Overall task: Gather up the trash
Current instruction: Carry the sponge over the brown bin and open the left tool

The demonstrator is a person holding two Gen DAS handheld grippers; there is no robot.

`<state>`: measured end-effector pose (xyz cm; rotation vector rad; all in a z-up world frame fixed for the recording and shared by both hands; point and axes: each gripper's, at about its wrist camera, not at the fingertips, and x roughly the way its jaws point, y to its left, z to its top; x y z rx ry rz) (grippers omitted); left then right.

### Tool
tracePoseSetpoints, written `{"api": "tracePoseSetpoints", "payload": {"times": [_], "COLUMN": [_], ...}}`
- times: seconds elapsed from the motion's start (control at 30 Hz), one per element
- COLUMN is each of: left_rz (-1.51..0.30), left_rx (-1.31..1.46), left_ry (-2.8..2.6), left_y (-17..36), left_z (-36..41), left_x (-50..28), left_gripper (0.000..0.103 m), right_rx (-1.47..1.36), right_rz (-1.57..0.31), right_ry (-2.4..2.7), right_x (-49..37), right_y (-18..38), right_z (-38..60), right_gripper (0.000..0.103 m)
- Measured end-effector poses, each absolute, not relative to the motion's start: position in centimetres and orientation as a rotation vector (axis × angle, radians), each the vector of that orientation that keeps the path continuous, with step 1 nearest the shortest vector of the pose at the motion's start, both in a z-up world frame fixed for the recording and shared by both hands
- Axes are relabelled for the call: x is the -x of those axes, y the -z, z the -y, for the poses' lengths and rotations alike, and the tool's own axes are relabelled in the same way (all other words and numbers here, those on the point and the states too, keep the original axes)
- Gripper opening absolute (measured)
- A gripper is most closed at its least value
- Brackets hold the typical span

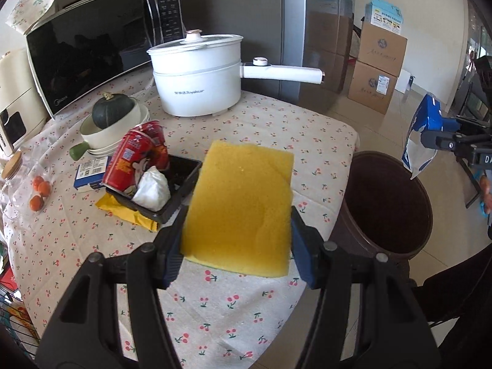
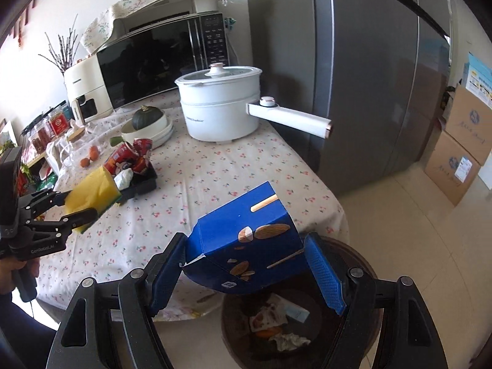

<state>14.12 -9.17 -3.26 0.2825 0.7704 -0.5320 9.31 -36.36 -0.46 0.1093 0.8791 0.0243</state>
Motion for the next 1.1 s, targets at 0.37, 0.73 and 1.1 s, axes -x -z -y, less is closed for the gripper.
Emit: {"api": "tracePoseSetpoints", "payload": {"times": [0.37,0.73,1.1], "left_rz": [-0.807,-0.807,-0.824], "left_rx": [-0.308,-0.32,-0.322], "left_ry": [0.686,0.769,0.829], "left_y": [5.1,6.5,8.0], "left_z": [17.0,22.3,25.9], "left_x": [-12.5,-11.5,-10.9], "left_gripper": [0.062,0.062,0.062], "right_rx": [-0.222,-0.273,-0.234], "right_rz": [-1.017,-1.044,-1.036], "right_ry": [0.1,0.134,0.148], "right_x": [-6.3,-4.8,-3.4], "right_y": [5.6,7.2,6.8], "right_z": [44.1,47.4,48.3], "right_gripper": [0.079,0.087,0.087]}}
